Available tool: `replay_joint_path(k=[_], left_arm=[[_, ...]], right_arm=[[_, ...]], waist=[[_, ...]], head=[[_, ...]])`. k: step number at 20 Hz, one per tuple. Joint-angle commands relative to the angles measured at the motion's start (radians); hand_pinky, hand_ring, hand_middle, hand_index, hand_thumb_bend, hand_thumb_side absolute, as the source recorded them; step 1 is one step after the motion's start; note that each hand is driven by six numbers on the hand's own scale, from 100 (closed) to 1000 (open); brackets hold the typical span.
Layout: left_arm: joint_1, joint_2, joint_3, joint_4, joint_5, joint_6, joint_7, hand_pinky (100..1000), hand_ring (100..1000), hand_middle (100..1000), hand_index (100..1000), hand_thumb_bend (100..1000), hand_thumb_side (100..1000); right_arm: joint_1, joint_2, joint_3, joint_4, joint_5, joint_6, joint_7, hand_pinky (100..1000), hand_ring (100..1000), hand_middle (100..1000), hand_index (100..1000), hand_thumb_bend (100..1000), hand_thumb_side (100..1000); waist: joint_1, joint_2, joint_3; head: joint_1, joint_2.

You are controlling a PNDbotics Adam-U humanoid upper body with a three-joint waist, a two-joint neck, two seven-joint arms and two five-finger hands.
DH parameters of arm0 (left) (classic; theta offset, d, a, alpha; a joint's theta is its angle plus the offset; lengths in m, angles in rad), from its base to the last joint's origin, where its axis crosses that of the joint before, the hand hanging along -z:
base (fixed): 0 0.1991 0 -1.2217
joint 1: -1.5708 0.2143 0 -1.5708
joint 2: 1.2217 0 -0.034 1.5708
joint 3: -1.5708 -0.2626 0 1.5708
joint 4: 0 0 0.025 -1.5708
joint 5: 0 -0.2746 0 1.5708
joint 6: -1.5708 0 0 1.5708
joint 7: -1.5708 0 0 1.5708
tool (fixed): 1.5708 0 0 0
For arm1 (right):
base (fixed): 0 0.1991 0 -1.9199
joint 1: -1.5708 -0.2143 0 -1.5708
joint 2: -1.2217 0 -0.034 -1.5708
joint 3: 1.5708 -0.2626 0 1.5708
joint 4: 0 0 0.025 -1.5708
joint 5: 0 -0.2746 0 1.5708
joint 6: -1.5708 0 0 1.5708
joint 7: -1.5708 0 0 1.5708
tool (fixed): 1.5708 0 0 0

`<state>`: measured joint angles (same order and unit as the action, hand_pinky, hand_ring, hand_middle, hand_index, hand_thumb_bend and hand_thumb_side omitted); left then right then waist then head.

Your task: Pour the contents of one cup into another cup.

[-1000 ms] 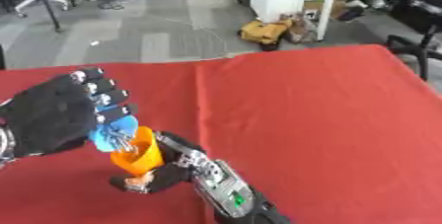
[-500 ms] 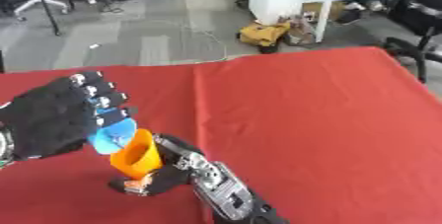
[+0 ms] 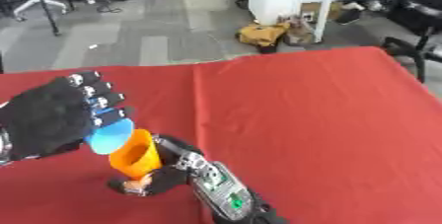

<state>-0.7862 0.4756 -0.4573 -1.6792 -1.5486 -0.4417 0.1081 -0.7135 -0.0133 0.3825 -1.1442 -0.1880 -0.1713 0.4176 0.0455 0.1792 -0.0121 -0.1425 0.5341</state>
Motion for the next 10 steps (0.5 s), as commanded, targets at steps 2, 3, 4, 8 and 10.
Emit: replay_joint_path(k=[2, 3, 4, 8, 10], left_arm=[[-0.028, 0.033, 0.014, -0.025, -0.002, 0.004, -0.003, 440, 428, 419, 689, 517, 100], [-0.03, 0.036, 0.018, -0.03, -0.001, 0.007, -0.002, 441, 430, 420, 689, 518, 100], [-0.032, 0.041, 0.024, -0.038, 0.001, 0.012, -0.001, 441, 430, 420, 689, 518, 100], [-0.038, 0.057, 0.042, -0.061, 0.011, 0.029, -0.004, 443, 433, 422, 689, 516, 100], [-0.038, 0.06, 0.045, -0.069, 0.015, 0.032, -0.007, 443, 432, 421, 689, 521, 100]], right_arm=[[-0.017, -0.006, -0.009, -0.011, -0.008, -0.002, 0.001, 682, 392, 355, 445, 384, 100], [-0.017, -0.006, -0.009, -0.011, -0.008, -0.002, 0.001, 682, 392, 355, 445, 384, 100], [-0.016, -0.007, -0.009, -0.01, -0.007, -0.002, 0.001, 681, 392, 355, 445, 384, 100], [-0.015, -0.008, -0.009, -0.009, -0.007, -0.002, 0.001, 681, 392, 354, 445, 384, 100], [-0.014, -0.008, -0.009, -0.009, -0.007, -0.002, 0.002, 681, 392, 354, 445, 384, 100]], waist=[[0.002, -0.021, 0.001], [0.002, -0.021, 0.001], [0.002, -0.021, 0.002], [0.003, -0.023, 0.004], [0.004, -0.023, 0.005]], head=[[-0.002, -0.011], [-0.002, -0.011], [-0.002, -0.01], [-0.003, -0.009], [-0.004, -0.009]])
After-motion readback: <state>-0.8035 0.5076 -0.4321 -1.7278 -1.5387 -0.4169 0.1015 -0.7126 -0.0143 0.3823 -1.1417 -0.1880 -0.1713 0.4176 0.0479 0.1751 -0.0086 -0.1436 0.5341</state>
